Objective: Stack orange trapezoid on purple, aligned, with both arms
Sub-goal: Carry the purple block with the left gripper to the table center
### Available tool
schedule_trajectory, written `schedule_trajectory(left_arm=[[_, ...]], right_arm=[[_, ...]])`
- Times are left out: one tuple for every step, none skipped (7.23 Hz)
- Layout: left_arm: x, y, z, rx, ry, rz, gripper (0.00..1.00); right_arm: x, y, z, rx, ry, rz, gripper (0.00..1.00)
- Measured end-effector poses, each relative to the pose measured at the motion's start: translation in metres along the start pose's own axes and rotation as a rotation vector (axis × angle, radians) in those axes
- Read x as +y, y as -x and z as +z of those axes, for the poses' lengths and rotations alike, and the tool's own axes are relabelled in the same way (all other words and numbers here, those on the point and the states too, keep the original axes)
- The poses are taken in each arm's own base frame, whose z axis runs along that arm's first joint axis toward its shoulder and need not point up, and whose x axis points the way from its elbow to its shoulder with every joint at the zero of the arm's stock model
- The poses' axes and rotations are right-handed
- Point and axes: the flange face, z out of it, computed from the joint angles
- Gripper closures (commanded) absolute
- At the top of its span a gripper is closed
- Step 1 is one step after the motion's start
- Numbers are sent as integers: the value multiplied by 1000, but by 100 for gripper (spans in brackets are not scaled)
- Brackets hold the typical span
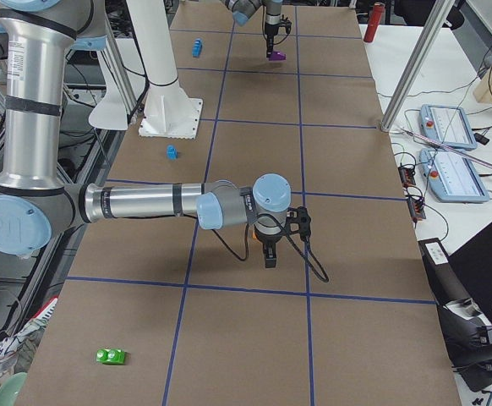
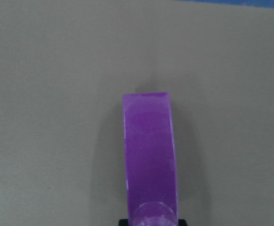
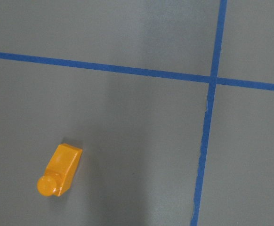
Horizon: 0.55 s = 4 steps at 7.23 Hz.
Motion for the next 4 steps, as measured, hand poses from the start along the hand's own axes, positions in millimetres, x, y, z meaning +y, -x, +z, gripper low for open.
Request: schedule_trajectory(left_arm=[[-9, -37, -14, 34, -18, 27, 100], [-17, -91, -27, 56, -19, 54, 100], [-15, -160, -34, 75, 2, 85, 100], [-3, -223, -37, 87, 16, 116, 100]], right_arm=[[0, 0, 0, 0, -11, -9, 0], [-1, 1, -1, -4, -49, -47, 0], [1, -1, 2, -11, -107, -111, 0], [2, -4, 8, -21, -165, -180, 0]])
